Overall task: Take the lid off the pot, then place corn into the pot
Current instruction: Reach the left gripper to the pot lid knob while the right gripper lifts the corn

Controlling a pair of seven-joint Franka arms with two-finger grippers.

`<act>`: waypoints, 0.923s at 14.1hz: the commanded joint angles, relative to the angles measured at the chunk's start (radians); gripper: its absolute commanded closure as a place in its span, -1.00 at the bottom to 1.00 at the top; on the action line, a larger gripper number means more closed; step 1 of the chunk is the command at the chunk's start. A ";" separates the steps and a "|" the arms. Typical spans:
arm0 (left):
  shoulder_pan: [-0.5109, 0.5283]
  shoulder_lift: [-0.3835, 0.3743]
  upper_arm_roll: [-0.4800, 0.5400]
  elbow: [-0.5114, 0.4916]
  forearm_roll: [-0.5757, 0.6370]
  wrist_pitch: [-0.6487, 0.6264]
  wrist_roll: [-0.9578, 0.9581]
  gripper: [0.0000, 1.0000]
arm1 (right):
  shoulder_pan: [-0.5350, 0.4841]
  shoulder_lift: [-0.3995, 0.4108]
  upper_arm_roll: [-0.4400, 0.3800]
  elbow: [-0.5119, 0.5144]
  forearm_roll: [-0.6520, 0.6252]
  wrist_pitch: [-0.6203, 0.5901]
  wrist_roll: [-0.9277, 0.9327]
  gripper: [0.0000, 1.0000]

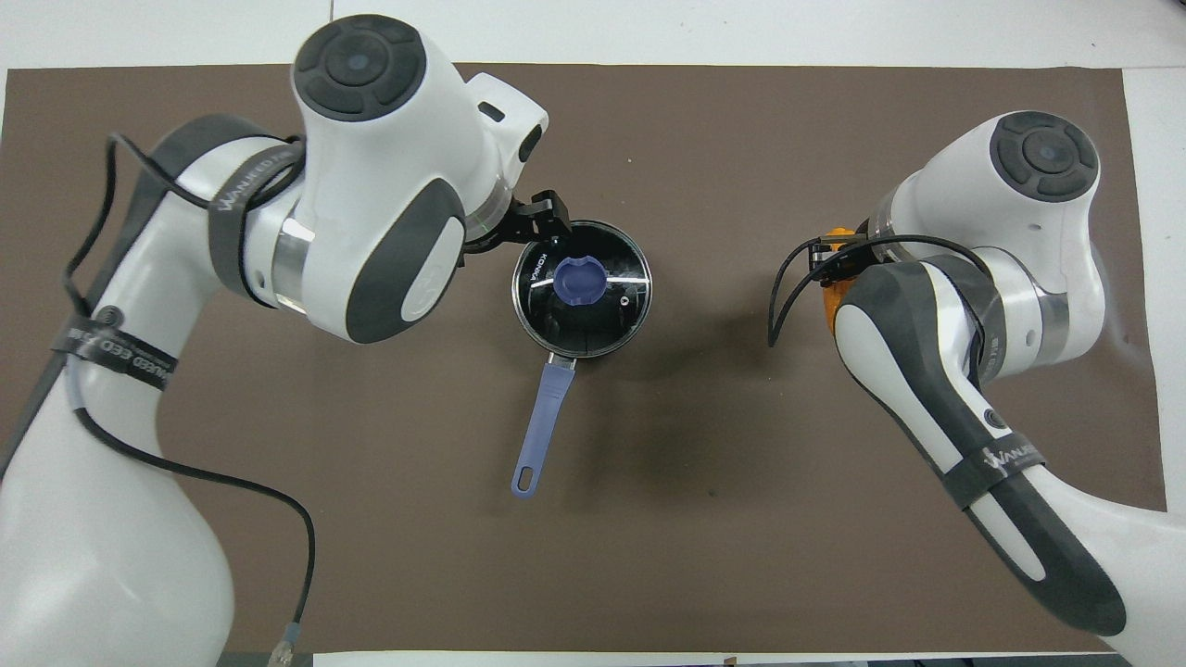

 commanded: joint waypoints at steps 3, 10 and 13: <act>-0.073 0.069 0.017 0.030 0.011 0.069 -0.037 -1.00 | -0.003 -0.039 0.007 0.021 0.017 -0.074 0.039 1.00; -0.109 0.083 0.016 -0.002 0.062 0.121 -0.025 -1.00 | -0.004 -0.050 0.005 0.016 0.045 -0.083 0.039 1.00; -0.118 0.081 0.014 -0.036 0.101 0.133 -0.019 -1.00 | -0.015 -0.050 0.005 0.014 0.051 -0.081 0.036 1.00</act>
